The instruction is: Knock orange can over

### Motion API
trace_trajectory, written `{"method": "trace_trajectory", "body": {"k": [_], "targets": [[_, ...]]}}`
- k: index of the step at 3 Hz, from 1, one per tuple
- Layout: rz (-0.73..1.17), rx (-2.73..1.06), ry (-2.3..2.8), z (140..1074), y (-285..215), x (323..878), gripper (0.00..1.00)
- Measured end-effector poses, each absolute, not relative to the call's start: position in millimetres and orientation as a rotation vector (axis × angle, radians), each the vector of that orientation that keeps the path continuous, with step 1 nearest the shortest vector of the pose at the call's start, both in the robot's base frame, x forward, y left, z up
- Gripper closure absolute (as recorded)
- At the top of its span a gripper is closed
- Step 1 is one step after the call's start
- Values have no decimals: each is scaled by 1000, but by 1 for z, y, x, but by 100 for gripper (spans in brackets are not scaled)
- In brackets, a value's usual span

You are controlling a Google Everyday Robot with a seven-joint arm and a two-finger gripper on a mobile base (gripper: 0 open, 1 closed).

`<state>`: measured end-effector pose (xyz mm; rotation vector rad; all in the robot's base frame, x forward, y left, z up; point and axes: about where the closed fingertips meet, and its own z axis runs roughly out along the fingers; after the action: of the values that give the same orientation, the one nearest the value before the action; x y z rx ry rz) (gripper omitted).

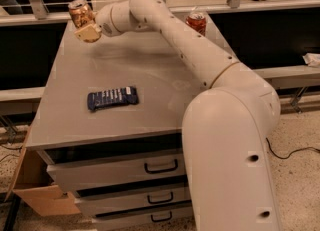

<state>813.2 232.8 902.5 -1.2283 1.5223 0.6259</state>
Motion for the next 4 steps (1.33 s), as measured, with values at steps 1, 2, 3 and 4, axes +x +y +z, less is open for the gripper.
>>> {"method": "trace_trajectory", "body": {"k": [1,2,3,4], "targets": [[546,-1344,1508,929,204,810,100],[480,-1493,1555,922,180,803,100],[432,-1675,1638,893,156,787,100],[396,-1865,1736,855,134,766,100]]}}
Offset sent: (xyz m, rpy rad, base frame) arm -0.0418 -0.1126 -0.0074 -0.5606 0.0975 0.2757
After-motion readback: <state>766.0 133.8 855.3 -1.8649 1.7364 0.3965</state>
